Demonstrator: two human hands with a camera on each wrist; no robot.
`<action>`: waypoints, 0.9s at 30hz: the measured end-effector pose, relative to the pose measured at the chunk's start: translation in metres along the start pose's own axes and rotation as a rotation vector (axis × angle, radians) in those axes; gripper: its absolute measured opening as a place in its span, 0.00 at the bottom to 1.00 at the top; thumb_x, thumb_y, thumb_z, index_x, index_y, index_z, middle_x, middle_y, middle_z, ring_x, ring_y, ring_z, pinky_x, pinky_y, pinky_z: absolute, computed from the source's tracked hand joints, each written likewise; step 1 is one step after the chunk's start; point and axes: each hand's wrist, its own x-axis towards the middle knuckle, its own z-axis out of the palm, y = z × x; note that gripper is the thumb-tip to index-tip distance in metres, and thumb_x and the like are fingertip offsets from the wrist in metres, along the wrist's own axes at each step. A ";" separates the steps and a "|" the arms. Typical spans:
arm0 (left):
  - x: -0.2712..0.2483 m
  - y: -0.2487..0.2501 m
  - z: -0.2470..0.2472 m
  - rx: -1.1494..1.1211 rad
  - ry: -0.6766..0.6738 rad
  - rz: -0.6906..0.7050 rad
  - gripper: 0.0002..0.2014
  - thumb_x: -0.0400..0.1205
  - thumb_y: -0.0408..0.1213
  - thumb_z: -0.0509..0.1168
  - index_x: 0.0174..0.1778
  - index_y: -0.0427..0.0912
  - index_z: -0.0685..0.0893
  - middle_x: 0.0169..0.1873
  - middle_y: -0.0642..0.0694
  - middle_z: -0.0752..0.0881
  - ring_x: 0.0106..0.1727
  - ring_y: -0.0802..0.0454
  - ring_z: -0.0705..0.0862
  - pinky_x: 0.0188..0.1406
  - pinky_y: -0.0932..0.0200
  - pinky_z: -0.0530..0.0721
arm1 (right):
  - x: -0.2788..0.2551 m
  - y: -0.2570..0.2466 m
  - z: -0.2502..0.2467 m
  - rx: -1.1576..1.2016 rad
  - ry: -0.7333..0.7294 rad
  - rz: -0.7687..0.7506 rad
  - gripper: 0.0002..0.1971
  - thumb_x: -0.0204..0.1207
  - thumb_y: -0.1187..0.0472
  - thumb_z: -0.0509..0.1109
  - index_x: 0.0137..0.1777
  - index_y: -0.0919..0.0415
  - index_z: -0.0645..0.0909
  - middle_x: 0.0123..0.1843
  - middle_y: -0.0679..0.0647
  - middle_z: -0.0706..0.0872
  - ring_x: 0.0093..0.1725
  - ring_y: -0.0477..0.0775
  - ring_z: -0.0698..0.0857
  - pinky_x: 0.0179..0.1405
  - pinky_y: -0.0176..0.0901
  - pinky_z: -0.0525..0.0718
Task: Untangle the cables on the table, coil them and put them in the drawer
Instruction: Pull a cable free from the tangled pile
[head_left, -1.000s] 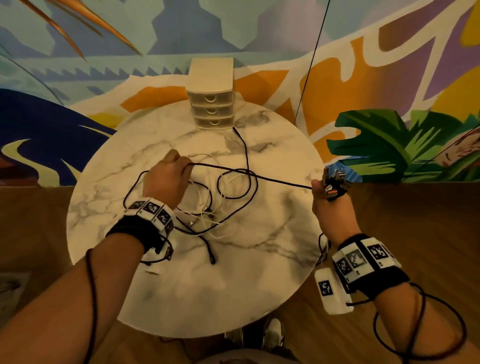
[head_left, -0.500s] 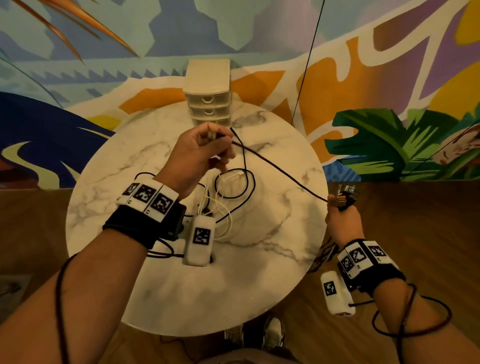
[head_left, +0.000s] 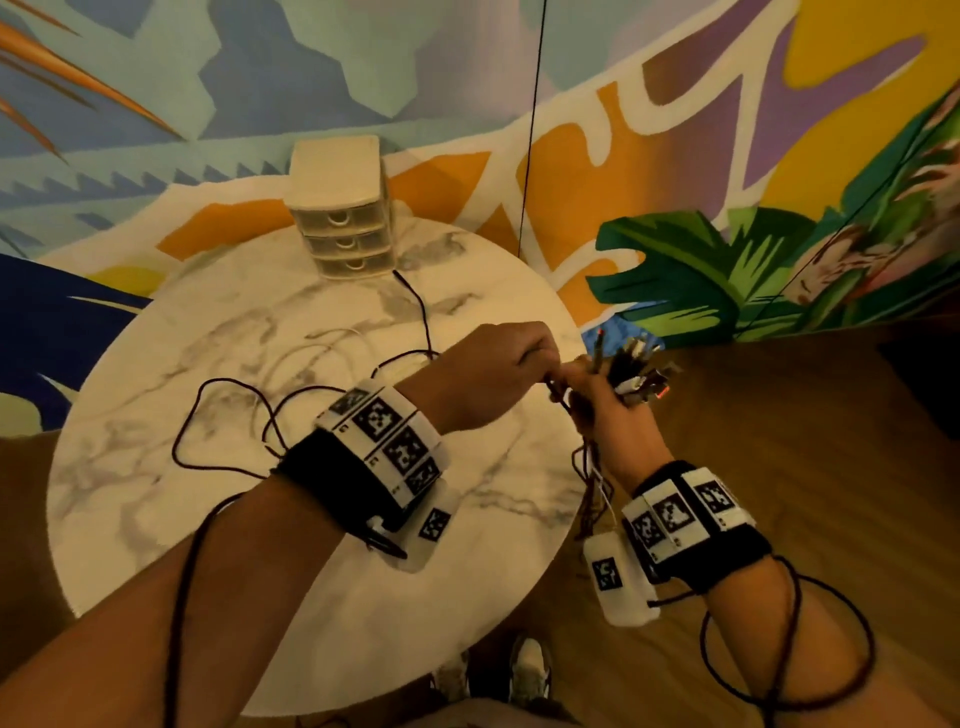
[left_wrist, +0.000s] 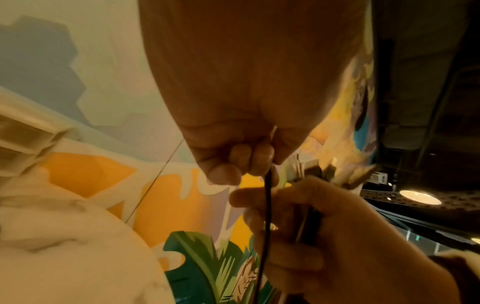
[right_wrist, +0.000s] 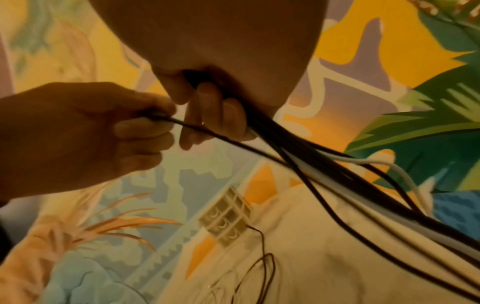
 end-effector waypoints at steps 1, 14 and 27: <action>0.001 0.004 0.002 -0.029 -0.004 0.027 0.08 0.84 0.35 0.56 0.45 0.41 0.81 0.36 0.47 0.86 0.37 0.53 0.81 0.38 0.56 0.78 | -0.003 -0.007 0.003 0.038 -0.040 -0.006 0.17 0.83 0.58 0.60 0.33 0.53 0.82 0.27 0.43 0.77 0.27 0.43 0.72 0.30 0.35 0.70; 0.002 0.021 0.005 -0.112 0.032 0.185 0.11 0.84 0.33 0.57 0.59 0.44 0.81 0.43 0.51 0.85 0.40 0.61 0.80 0.39 0.68 0.76 | -0.011 -0.026 0.000 -0.177 -0.194 -0.071 0.20 0.83 0.69 0.58 0.27 0.61 0.76 0.15 0.46 0.79 0.16 0.41 0.72 0.19 0.28 0.69; 0.009 0.018 0.006 0.021 -0.133 0.206 0.07 0.83 0.38 0.62 0.55 0.44 0.80 0.43 0.52 0.84 0.44 0.57 0.80 0.42 0.66 0.74 | -0.006 0.000 0.001 -0.170 -0.201 -0.039 0.20 0.83 0.68 0.55 0.31 0.68 0.81 0.31 0.77 0.83 0.25 0.62 0.79 0.30 0.50 0.77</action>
